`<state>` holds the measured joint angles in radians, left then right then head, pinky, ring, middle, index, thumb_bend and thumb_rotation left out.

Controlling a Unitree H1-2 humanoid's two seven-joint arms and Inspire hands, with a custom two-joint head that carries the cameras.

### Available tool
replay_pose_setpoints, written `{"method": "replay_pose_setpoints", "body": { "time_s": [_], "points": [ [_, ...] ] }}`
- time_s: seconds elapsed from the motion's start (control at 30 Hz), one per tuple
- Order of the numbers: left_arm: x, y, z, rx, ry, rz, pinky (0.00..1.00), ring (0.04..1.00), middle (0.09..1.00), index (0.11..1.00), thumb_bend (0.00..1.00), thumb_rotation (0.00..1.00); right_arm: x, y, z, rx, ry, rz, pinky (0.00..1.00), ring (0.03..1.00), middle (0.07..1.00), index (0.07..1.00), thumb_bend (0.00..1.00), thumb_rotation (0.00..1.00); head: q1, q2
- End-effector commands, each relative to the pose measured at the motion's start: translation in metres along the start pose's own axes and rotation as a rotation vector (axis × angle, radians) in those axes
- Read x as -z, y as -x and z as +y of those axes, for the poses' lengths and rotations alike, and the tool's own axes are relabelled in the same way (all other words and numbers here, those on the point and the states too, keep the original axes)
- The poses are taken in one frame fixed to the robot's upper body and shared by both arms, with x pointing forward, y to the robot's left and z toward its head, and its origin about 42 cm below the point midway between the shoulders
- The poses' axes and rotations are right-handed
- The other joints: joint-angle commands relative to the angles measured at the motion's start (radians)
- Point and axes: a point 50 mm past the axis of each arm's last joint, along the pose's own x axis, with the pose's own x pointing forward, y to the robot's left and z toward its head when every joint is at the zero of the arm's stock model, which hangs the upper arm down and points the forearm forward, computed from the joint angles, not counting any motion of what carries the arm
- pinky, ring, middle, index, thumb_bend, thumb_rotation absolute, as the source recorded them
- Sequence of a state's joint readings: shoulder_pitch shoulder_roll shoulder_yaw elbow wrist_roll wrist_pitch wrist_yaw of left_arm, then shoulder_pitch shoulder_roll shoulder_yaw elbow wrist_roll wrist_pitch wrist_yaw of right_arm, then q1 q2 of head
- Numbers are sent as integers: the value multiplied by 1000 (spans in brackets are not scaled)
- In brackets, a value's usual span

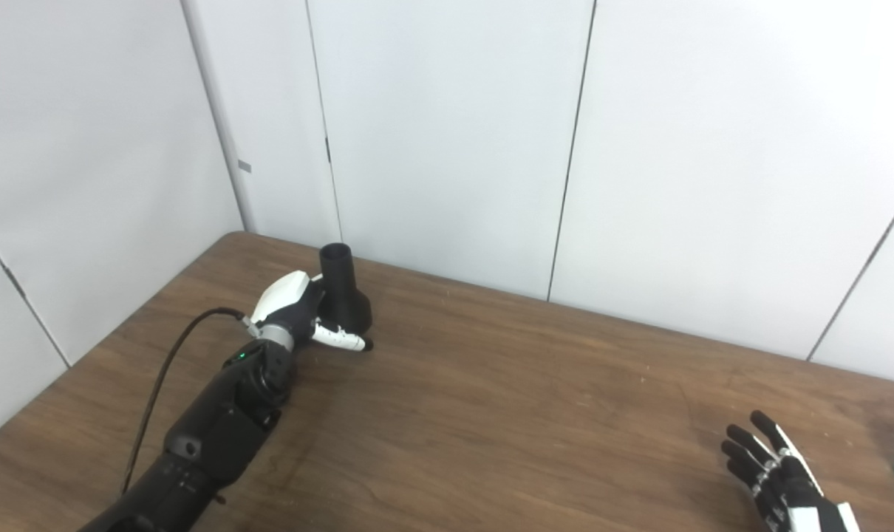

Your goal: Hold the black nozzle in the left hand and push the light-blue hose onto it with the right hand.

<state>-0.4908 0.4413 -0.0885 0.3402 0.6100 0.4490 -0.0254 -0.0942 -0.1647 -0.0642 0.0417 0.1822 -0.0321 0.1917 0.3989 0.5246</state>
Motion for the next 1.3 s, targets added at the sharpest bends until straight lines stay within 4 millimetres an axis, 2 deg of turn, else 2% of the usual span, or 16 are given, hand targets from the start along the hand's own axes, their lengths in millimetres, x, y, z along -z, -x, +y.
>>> {"method": "replay_pose_setpoints", "body": {
  "time_s": [0.0,0.17,0.3,0.33,0.37,0.43,0.63,0.97,1.27],
  "points": [
    [-7,-5,14,-35,-13,-30,1000,946,869,822,978,208,16,15,6,7,-33,49,869,849,844,921,630,917,1,1],
    [-8,-3,14,-54,-26,-26,1000,891,787,760,931,184,16,17,5,3,-34,51,876,853,829,916,628,918,5,5],
    [-5,-2,14,-85,-58,-25,1000,829,705,644,846,116,17,17,5,-1,-31,54,887,855,825,914,622,918,7,8],
    [-4,-2,14,-97,-64,-26,1000,810,670,555,656,85,18,17,5,-2,-31,54,891,856,825,914,622,920,7,10],
    [-3,-3,13,-107,-69,-27,993,795,641,523,591,73,17,18,5,-3,-31,54,893,856,825,914,625,921,7,12],
    [0,-3,12,-121,-68,-27,976,780,615,495,537,58,17,18,5,-5,-30,54,895,857,826,914,631,924,7,13],
    [3,-2,10,-150,-52,-40,972,732,547,453,517,2,16,19,5,-8,-24,56,908,861,831,914,650,934,8,18],
    [5,1,8,-182,-82,-62,1000,699,543,451,517,0,15,20,5,-8,-19,61,918,881,831,914,670,934,6,22],
    [2,4,7,-179,-43,-64,1000,668,518,457,522,0,13,20,7,-11,-15,62,913,882,826,914,673,936,-10,29]
  ]
}}
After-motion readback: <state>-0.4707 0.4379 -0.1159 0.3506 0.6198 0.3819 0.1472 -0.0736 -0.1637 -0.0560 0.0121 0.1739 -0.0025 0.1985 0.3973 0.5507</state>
